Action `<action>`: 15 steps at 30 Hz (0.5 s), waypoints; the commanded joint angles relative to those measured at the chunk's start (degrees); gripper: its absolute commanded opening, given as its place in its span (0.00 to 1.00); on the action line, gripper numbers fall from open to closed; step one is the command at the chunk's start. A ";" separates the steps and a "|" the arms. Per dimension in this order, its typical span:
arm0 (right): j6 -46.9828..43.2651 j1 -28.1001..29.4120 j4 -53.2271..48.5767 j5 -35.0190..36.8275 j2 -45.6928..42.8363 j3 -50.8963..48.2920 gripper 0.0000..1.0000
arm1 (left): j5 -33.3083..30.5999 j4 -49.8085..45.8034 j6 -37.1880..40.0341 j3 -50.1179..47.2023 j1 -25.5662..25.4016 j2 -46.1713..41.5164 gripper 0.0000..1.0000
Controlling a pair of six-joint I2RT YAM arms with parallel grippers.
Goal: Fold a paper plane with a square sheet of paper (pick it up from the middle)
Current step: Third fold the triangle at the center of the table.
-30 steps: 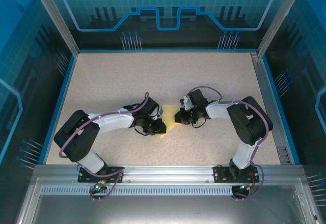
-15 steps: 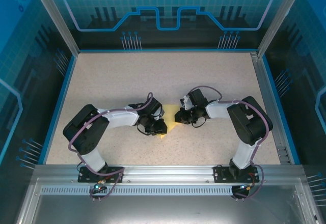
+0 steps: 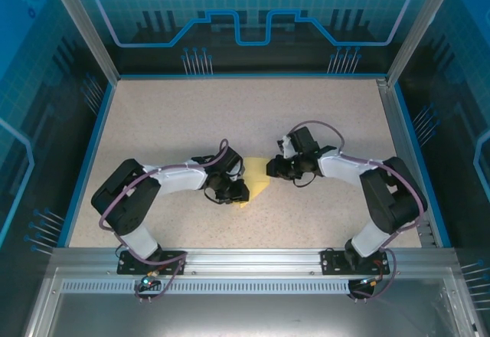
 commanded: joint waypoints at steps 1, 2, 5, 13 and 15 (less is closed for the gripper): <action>-0.43 -2.30 -2.31 1.45 -2.02 -1.72 0.30 | -1.17 -1.66 1.17 3.72 -0.08 -3.31 0.23; -0.31 -2.80 -1.77 0.98 -1.98 -2.44 0.31 | -1.27 -1.36 1.29 4.30 0.10 -3.54 0.24; 0.14 -3.30 0.14 -1.67 -1.13 -3.31 0.32 | -1.51 -0.47 1.35 5.73 0.57 -3.00 0.25; 1.29 -1.80 2.91 -4.59 1.97 -2.86 0.35 | -4.17 -1.30 1.96 7.70 1.49 2.66 0.22; 1.06 -1.08 2.39 -4.35 2.83 -2.29 0.35 | -5.27 -1.52 1.94 7.40 1.55 3.19 0.21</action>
